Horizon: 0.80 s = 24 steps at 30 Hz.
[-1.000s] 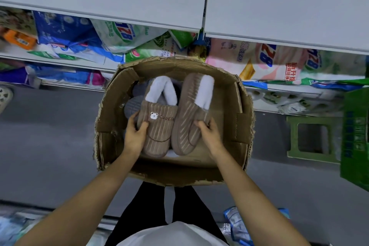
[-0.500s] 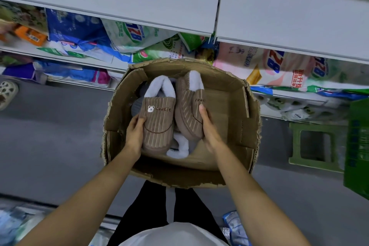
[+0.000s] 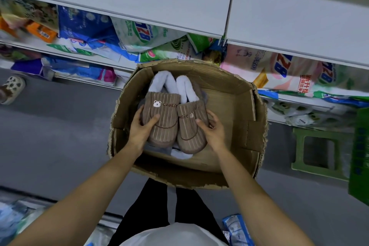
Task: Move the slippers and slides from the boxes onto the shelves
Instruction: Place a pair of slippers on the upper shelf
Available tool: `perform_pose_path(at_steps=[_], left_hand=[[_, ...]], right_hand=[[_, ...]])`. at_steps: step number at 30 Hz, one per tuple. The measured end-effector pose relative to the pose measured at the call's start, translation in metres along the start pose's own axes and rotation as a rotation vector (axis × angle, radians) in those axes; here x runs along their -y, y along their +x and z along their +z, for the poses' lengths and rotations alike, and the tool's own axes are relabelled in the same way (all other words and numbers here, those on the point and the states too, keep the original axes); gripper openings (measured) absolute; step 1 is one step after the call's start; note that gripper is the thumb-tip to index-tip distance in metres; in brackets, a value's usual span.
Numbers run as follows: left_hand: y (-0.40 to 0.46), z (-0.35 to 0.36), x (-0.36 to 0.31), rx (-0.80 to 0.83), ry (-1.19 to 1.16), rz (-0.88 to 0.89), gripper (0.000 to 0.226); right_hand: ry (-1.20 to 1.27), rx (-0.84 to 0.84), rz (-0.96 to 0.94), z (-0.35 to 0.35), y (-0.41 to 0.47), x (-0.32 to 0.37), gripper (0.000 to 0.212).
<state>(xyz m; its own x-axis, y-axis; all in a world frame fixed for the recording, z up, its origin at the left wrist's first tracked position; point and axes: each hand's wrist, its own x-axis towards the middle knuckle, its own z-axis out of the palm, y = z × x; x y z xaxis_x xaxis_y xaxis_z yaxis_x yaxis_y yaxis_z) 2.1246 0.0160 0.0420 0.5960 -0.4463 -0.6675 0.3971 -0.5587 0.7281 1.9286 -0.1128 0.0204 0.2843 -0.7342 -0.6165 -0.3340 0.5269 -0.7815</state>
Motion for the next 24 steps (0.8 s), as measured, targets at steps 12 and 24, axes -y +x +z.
perform_pose_path(at_steps=[12,24], left_hand=[[-0.046,-0.003,-0.045,-0.014,-0.065,0.230,0.075],[-0.135,-0.015,-0.136,0.056,-0.299,0.442,0.049]], right_hand=[[0.078,-0.024,-0.214,-0.025,-0.039,0.057,0.050],[0.113,0.018,-0.499,-0.043,-0.127,0.172,0.040]])
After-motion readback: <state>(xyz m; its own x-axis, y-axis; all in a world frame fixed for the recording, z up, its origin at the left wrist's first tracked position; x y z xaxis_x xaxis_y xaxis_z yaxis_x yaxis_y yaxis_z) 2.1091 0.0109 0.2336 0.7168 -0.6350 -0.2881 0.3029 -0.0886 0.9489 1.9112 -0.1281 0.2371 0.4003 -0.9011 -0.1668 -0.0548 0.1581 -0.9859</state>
